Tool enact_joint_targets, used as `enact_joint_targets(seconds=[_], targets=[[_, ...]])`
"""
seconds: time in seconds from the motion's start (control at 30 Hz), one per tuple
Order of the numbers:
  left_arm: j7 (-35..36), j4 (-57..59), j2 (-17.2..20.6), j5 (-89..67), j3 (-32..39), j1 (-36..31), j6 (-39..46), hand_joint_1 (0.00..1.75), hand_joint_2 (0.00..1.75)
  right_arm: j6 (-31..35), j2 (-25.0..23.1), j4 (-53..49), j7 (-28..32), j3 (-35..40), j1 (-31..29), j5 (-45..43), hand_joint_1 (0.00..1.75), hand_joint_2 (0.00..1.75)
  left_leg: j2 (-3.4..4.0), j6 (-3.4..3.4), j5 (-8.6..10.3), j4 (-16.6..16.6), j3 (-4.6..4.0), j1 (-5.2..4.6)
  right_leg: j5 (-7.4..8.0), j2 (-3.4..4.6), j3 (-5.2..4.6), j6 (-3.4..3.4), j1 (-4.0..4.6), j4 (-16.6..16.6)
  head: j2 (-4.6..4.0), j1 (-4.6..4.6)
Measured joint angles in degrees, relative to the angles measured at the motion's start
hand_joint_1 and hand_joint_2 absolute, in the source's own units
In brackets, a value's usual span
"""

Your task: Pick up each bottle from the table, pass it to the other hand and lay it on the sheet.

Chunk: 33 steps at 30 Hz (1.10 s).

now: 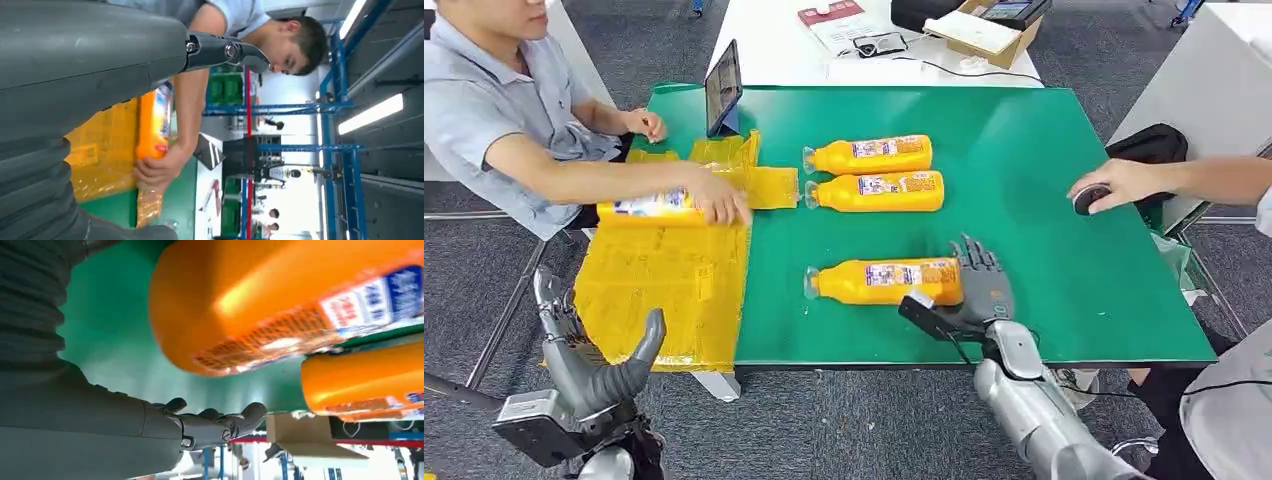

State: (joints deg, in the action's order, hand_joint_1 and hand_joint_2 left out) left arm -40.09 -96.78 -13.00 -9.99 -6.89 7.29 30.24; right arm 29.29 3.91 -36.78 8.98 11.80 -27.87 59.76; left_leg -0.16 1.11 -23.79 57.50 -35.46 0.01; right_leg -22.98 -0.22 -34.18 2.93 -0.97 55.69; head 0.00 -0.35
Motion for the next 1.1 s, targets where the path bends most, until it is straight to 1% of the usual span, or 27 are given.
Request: enact_joint_targets(seconds=[0.1,0.17,0.37,0.47,0.73,0.83,1.0,1.03,1.07,1.1], targets=[[-0.1,0.0,0.3,-2.5,-1.7,-1.2,5.1,0.0,1.75,-1.6,-0.2,3.1,1.0,-0.3,-2.3,-0.7,0.0,1.75,0.0,0.0,0.0,0.0,0.0,0.0,0.0,0.0,0.01,0.0,0.0,0.0,0.0,-0.02],[-0.1,0.1,0.5,-2.4,-2.8,-1.9,5.8,0.0,1.75,-3.1,-0.8,4.9,2.4,-0.9,-3.6,-2.2,0.0,1.75,-0.01,0.0,0.01,0.0,0.01,0.0,0.01,0.0,0.01,0.0,0.0,0.0,0.0,0.0],[-0.1,1.2,1.3,-1.5,-4.8,-3.7,6.9,0.0,1.75,-6.4,-2.8,8.9,4.0,-1.0,-6.0,-2.1,0.0,1.75,0.01,-0.01,0.02,0.0,0.03,0.02,0.01,0.01,0.01,0.01,0.02,0.0,0.0,-0.02],[-0.1,1.8,1.8,-1.6,-5.6,-4.0,7.0,0.0,1.75,-6.7,-3.9,9.9,4.8,-1.0,-6.6,-2.4,0.0,1.75,0.02,-0.01,0.02,0.0,0.02,0.03,0.01,0.01,0.0,0.0,0.02,0.0,0.0,-0.02],[-0.1,3.1,2.7,-0.7,-6.2,-5.6,6.8,0.0,1.75,-9.7,-5.9,11.6,11.5,-1.0,-7.5,-5.4,0.0,1.75,0.02,-0.01,0.02,0.0,0.02,0.03,0.01,0.01,0.01,0.0,0.01,0.0,0.0,-0.02],[-0.1,3.7,3.0,-0.1,-6.6,-6.5,6.9,0.0,1.75,-10.2,-6.6,12.1,11.8,-1.0,-8.1,-5.5,0.0,1.75,0.01,-0.01,0.03,0.0,0.02,0.03,0.01,0.0,0.01,0.01,0.01,0.0,0.0,-0.02],[-0.1,4.3,3.3,0.3,-7.1,-7.6,7.2,0.0,1.75,-13.0,-7.4,13.0,11.1,-1.0,-9.6,-5.7,0.0,1.75,0.02,-0.01,0.03,0.0,0.03,0.03,0.01,0.01,0.01,0.01,0.02,0.0,0.0,0.0],[-0.1,4.4,3.4,0.3,-7.1,-7.7,7.4,0.0,1.75,-13.1,-7.5,13.1,11.0,-1.0,-9.8,-5.7,0.17,1.75,0.01,-0.01,0.03,0.0,0.02,0.03,0.01,0.0,0.01,0.01,0.02,0.0,0.0,-0.02],[-0.1,4.5,3.4,0.3,-7.2,-7.8,7.4,0.0,1.75,-13.3,-7.6,13.2,10.8,-1.0,-9.9,-5.6,1.48,1.75,0.01,-0.01,0.03,0.0,0.02,0.03,0.01,0.0,0.01,0.01,0.02,0.0,0.0,0.0],[-0.1,4.5,3.5,0.3,-7.2,-7.8,7.4,0.0,1.75,-14.3,-7.7,13.4,10.6,-1.0,-10.2,-5.6,1.75,1.75,0.01,-0.01,0.03,0.0,0.02,0.03,0.01,0.0,0.01,0.01,0.02,0.0,0.0,0.0]])
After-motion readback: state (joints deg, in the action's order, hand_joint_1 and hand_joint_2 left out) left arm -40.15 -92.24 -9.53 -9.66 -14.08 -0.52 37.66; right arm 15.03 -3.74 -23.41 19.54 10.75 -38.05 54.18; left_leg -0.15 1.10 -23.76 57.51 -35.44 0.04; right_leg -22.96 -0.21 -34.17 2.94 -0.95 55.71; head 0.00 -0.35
